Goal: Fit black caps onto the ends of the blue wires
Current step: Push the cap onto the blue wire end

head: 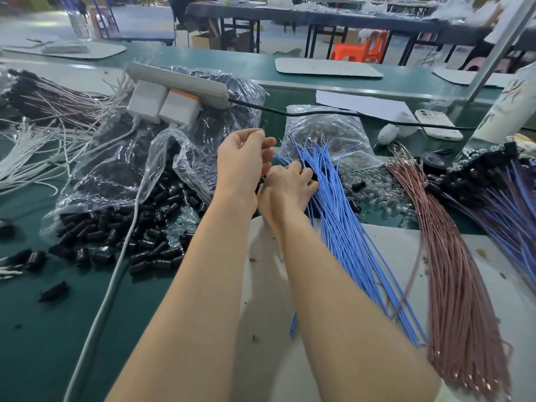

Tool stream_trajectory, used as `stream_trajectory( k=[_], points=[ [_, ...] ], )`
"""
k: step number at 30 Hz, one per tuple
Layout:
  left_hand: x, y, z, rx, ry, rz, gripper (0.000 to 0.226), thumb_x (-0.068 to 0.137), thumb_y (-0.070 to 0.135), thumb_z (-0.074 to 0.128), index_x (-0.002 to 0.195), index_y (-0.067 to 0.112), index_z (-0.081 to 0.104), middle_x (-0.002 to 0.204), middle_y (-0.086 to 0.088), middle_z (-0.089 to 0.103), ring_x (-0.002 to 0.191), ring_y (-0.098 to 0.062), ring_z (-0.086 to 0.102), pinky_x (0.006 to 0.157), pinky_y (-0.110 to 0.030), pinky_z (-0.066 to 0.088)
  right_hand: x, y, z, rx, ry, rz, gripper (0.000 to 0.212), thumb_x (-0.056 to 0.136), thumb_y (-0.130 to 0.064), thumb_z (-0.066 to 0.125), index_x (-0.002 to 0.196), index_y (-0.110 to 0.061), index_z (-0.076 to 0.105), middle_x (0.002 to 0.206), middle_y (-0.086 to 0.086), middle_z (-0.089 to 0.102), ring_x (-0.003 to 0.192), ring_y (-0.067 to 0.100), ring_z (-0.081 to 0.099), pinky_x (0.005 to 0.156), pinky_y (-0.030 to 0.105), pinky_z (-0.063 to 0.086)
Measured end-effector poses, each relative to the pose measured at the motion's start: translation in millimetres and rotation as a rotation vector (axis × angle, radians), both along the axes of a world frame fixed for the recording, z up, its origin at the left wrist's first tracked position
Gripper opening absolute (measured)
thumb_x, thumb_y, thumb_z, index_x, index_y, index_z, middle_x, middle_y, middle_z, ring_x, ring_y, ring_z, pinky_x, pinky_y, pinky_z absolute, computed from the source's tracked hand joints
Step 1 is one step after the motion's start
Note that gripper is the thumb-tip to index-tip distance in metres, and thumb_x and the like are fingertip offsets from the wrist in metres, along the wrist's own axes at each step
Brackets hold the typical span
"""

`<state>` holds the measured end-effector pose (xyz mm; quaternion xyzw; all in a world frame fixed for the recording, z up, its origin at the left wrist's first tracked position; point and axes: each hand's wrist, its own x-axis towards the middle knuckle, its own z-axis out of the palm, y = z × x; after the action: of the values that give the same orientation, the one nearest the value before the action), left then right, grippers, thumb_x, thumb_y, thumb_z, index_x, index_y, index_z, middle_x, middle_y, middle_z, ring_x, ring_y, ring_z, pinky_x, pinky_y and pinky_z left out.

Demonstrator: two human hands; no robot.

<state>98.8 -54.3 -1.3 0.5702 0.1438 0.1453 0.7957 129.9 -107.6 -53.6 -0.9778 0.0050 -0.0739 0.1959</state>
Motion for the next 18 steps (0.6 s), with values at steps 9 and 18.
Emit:
stream_trajectory(
  k=[9,18],
  points=[
    [6,-20,-7,0.243,0.012,-0.030,0.008,0.091,0.013,0.054,0.093,0.015,0.062,0.083,0.000,0.062,0.079,-0.012,0.058,0.074,-0.026,0.049,-3,-59,45,0.429,-0.227,0.186,0.029,0.086,-0.029,0.067,0.111,-0.014,0.063,0.117,0.009,0.055,0.102,0.019,0.051,0.088,0.023,0.038],
    [-6,-66,-22,0.201,0.099,-0.260,0.014,0.092,0.018,0.057,0.079,0.018,0.061,0.073,0.005,0.067,0.067,-0.006,0.060,0.062,-0.021,0.049,-38,-145,45,0.333,0.092,0.240,0.043,0.080,-0.031,0.074,0.118,-0.015,0.059,0.102,0.001,0.063,0.091,0.015,0.060,0.079,0.024,0.044]
  ],
)
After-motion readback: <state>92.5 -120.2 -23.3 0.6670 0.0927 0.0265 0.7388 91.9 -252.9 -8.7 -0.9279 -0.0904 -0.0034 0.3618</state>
